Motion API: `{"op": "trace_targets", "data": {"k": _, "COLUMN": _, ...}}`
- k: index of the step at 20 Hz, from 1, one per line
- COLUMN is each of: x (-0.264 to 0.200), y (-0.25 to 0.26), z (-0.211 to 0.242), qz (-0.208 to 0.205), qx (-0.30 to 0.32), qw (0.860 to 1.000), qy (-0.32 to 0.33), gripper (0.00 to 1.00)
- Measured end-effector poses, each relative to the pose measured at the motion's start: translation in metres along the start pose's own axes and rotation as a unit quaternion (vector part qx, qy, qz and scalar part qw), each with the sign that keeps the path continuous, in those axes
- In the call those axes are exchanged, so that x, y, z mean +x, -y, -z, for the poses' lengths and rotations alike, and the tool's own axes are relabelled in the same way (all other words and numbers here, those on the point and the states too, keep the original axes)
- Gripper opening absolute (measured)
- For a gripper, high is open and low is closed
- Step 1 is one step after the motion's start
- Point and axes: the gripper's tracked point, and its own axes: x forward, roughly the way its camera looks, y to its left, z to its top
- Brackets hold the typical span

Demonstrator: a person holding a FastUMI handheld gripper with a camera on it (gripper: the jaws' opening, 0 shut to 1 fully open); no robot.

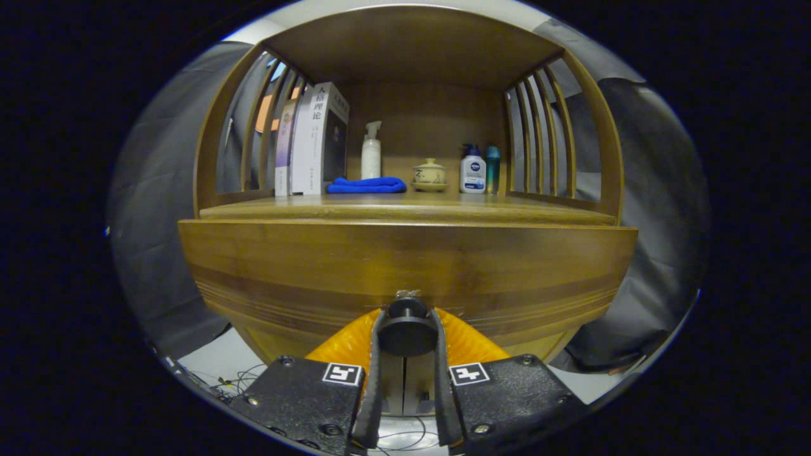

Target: Pull open the drawer, take out the items inside it, and place them on the countertop above the cabinet.

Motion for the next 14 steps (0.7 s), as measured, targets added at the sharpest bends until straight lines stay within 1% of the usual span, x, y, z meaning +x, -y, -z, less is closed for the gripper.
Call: {"op": "trace_targets", "data": {"k": 14, "x": -0.084, "y": 0.001, "z": 0.024, "qz": -0.017, "qx": 0.012, "qw": 1.0, "qy": -0.004, "gripper": 0.37}}
